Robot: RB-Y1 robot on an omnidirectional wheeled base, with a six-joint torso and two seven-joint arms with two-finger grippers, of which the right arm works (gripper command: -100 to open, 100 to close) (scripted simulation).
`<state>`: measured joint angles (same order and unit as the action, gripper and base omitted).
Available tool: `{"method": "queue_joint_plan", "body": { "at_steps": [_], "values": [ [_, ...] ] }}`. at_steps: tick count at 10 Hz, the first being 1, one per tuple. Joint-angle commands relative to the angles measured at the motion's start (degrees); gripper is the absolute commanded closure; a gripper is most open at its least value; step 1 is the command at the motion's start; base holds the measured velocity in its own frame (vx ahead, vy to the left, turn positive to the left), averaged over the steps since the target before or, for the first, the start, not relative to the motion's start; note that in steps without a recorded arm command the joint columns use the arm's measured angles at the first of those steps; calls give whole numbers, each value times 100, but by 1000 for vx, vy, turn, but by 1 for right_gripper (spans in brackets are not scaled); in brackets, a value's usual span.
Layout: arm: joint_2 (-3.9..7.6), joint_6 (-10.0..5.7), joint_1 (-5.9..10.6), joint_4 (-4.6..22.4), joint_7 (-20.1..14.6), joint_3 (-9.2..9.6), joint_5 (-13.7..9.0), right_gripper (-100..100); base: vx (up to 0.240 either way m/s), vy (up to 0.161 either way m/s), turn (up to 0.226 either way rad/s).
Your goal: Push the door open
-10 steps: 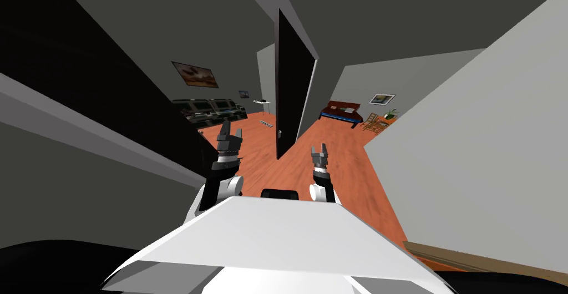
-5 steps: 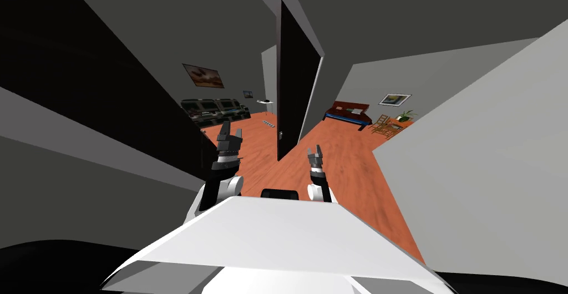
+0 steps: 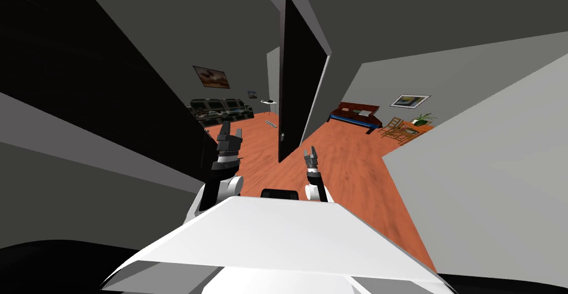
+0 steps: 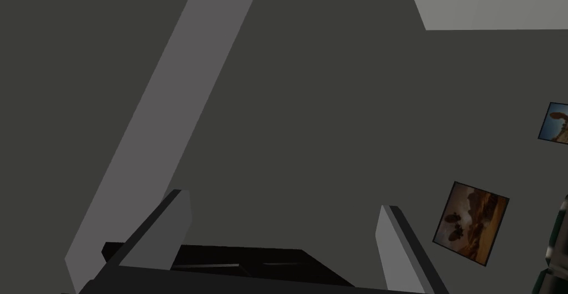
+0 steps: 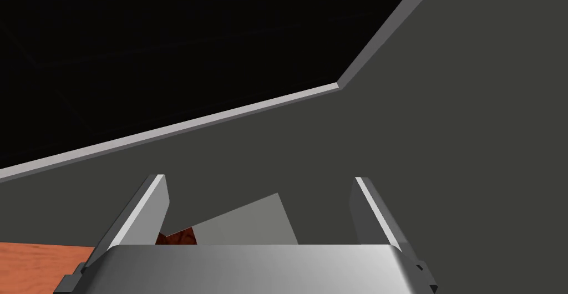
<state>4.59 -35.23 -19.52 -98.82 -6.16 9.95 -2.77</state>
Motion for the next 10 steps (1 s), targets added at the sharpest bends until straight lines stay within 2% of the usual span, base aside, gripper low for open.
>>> {"method": "queue_joint_plan", "body": {
  "at_steps": [1,10],
  "values": [
    [24,-37,69,210,8,66,15,-100,87,-58,85],
    [100,-216,534,1423,52,417,94,-100,83,-58,114]
  ]
}}
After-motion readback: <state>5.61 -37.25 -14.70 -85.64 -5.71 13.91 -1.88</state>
